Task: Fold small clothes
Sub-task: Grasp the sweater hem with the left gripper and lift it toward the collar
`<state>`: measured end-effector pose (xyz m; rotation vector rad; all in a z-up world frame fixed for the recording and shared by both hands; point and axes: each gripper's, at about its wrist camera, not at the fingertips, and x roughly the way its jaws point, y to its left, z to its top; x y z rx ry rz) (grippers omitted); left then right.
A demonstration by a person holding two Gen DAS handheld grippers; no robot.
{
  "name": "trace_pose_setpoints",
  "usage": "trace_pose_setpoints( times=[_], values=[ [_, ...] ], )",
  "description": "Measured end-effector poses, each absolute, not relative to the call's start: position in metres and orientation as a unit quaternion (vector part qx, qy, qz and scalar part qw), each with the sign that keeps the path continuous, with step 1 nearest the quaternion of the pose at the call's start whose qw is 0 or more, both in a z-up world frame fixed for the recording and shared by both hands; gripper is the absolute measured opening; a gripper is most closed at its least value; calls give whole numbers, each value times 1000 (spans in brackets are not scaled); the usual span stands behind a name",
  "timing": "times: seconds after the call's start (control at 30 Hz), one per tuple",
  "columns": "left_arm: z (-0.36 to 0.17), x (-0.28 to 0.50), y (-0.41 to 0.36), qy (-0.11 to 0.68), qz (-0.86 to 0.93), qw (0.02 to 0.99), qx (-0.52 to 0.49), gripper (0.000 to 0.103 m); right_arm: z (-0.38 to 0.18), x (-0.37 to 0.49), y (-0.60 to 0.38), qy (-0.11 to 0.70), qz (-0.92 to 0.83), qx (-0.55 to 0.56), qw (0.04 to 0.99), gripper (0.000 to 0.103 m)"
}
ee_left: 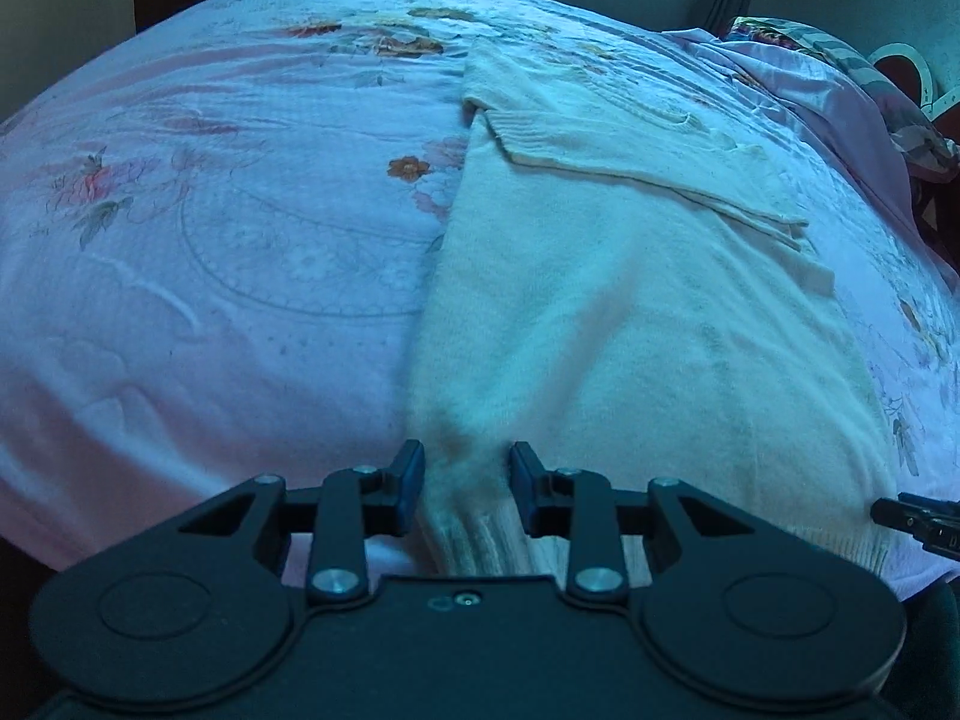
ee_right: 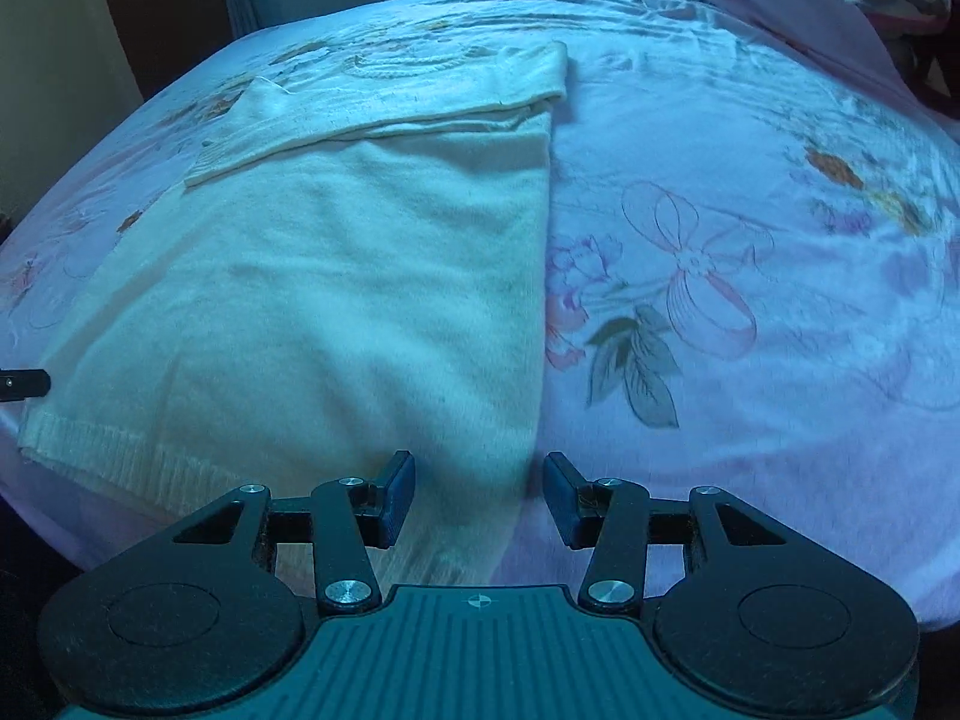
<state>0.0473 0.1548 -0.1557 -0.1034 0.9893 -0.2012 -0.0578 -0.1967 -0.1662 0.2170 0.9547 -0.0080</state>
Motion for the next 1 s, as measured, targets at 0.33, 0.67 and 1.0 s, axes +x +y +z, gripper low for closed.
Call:
trace_pose_setpoints(
  times=[0.33,0.67,1.0],
  values=[
    [-173,38,176,493,-74,859,-115,33,-178,-71,-205,480,0,177,859,47],
    [-181,41,181,509,-114,834,-182,7,-182,-68,-202,486,32,238,840,8],
    [-133,102,166,432,-160,855,-237,6,-128,-16,-233,381,42,295,875,7]
  ],
)
